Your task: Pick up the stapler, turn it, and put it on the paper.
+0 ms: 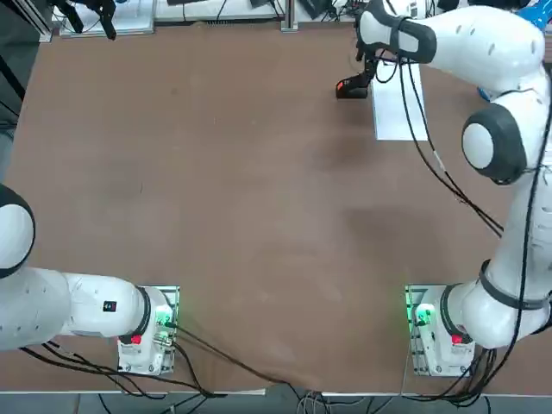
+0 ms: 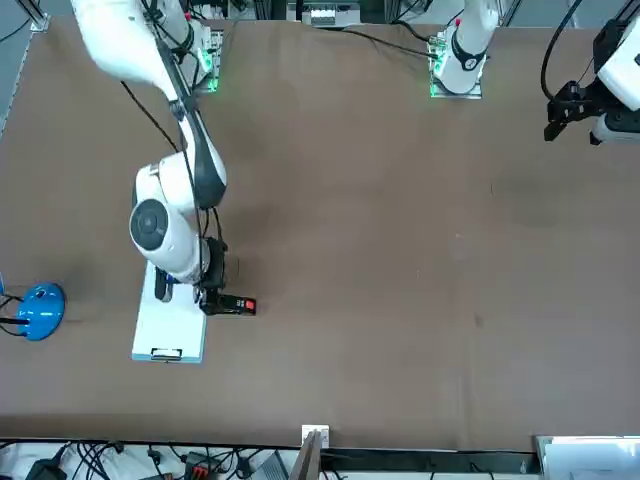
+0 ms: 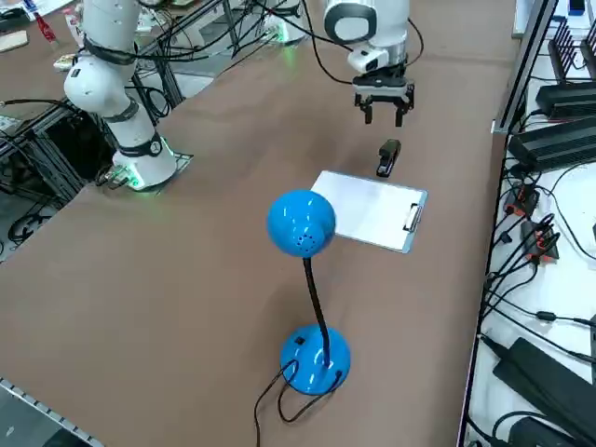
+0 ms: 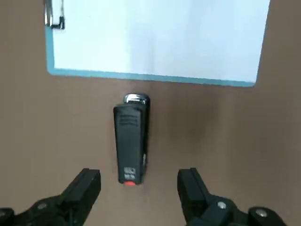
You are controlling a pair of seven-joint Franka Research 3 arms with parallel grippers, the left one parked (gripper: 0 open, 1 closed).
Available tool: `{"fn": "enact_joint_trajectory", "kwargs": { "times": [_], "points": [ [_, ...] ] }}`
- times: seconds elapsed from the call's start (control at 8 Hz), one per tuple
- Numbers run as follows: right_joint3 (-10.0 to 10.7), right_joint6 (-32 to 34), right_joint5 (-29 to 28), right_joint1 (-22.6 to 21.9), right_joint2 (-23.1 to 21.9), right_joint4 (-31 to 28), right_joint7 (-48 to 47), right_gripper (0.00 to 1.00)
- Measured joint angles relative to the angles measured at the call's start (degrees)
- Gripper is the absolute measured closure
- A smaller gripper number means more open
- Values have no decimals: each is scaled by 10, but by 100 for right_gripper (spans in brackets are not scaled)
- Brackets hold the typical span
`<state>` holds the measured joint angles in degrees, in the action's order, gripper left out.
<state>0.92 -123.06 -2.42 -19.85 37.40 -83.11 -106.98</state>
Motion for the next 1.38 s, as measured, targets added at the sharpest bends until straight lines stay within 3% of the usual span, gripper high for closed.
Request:
{"fn": "enact_joint_trajectory", "kwargs": {
  "times": [0.5,1.38],
  "points": [
    [1,0,17,0,50,32,-43,0],
    [1,-24,55,-1,86,51,-44,0]
  ]
}}
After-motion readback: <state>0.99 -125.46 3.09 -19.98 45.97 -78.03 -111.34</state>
